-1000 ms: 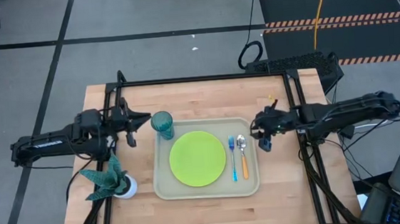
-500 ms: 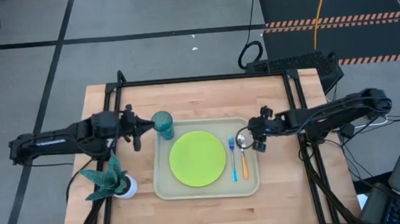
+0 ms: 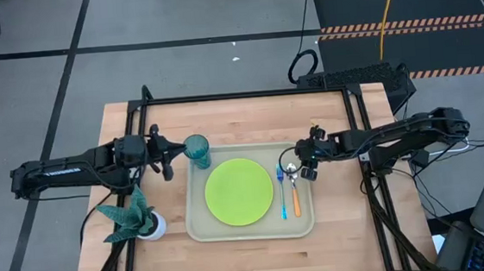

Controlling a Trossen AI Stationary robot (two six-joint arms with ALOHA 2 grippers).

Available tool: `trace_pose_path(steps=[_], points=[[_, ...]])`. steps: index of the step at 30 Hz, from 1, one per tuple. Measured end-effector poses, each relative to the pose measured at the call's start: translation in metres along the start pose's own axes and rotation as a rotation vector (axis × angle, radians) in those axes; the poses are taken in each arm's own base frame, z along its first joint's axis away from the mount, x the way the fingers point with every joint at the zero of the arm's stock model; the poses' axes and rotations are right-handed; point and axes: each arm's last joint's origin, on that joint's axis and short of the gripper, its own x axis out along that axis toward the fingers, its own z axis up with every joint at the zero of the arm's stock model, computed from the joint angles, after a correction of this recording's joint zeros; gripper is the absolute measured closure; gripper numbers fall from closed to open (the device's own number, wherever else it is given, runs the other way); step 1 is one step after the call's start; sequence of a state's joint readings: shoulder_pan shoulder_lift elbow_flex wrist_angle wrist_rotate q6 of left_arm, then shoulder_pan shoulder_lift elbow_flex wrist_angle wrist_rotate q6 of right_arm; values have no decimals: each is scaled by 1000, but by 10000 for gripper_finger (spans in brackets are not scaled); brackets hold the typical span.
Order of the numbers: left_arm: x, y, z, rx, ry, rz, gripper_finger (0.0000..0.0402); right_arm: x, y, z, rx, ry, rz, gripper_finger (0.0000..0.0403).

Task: Pick and place plate/cup/fork/spoon on tray
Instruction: Adjust the gray serving tray

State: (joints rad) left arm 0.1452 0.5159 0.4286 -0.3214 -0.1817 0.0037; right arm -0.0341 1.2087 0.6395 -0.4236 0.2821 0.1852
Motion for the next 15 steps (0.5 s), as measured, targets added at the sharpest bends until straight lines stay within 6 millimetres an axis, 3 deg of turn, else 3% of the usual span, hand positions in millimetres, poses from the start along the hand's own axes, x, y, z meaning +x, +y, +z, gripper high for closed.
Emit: trace_pose_path(steps=[9, 15], points=[[-1, -2, 8, 38, -70, -84, 360, 0, 0, 1, -1, -8, 1, 271], [-14, -9, 34, 66, -178, -199, 360, 0, 0, 1, -2, -8, -2, 271]])
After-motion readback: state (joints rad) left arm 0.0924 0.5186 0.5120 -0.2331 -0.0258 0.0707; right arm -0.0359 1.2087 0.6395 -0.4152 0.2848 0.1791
